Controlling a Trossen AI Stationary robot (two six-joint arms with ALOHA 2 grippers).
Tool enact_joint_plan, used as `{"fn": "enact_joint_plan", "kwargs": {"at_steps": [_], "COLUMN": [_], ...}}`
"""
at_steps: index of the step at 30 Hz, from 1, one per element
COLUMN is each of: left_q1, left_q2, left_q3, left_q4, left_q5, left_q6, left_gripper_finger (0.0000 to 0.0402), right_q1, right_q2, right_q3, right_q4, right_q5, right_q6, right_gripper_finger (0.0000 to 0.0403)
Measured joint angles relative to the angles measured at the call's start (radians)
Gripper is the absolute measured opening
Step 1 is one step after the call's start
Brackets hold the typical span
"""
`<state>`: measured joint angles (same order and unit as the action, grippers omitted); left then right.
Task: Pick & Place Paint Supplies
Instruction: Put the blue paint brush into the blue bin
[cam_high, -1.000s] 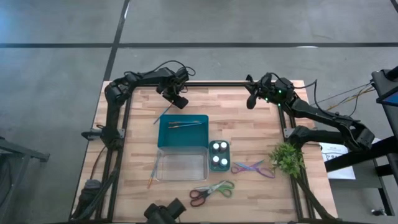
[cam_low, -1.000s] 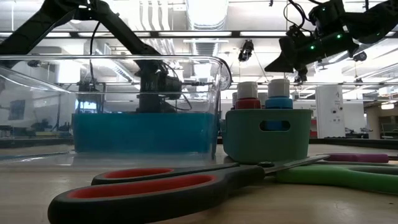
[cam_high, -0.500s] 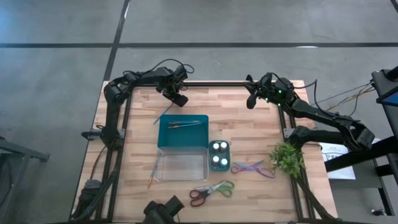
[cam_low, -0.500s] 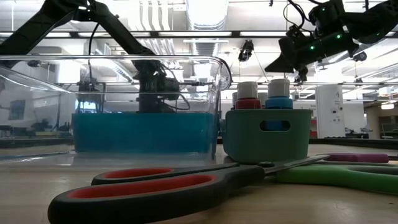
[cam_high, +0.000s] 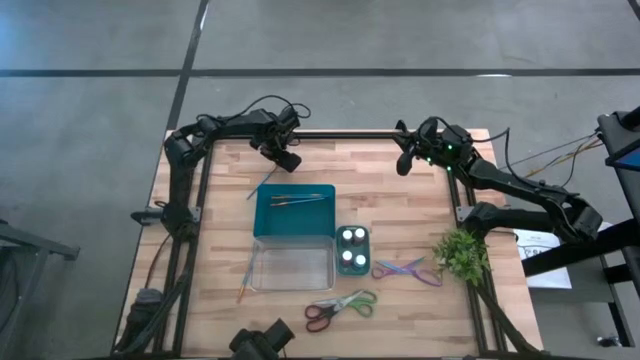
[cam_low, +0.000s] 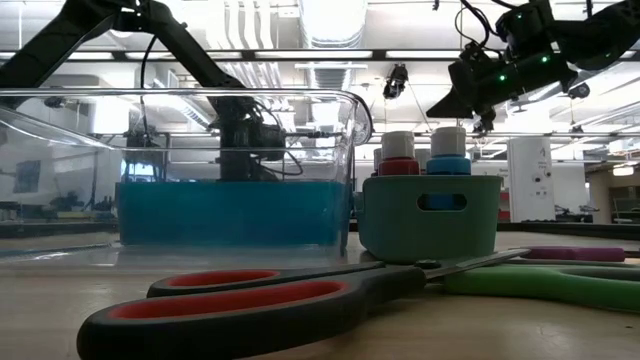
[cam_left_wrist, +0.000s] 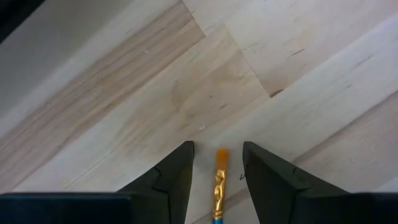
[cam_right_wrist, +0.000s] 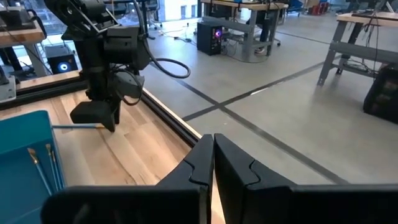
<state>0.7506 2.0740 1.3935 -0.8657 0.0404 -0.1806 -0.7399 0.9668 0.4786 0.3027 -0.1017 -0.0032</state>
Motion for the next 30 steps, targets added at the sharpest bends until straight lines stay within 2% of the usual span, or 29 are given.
{"fn": "enact_joint_plan", "kwargs": {"at_steps": [5, 14, 22, 30], "left_q1": [0.000, 0.000, -0.004, -0.002], "left_q2": [0.002, 0.003, -0.041, -0.144], "left_q3": [0.000, -0.002, -0.015, -0.009], "left_q4": [-0.012, -0.042, -0.083, -0.012], "left_q5": [0.005, 0.023, 0.044, 0.031], "left_q6": [0.000, -0.011, -0.014, -0.003], "left_gripper_finger": [0.0125, 0.0011, 0.0004, 0.0003], "right_q1": [0.000, 0.000, 0.000, 0.000], "right_q2": [0.000, 0.000, 0.000, 0.000], "right_q3": [0.000, 0.000, 0.000, 0.000], "right_q4": [-0.001, -0.004, -0.009, -0.014], "right_q5": [0.000, 0.000, -0.001, -0.001], "right_q6": [0.003, 0.003, 0.003, 0.003], "right_gripper_finger": [0.0009, 0.0009, 0.0009, 0.0009]}}
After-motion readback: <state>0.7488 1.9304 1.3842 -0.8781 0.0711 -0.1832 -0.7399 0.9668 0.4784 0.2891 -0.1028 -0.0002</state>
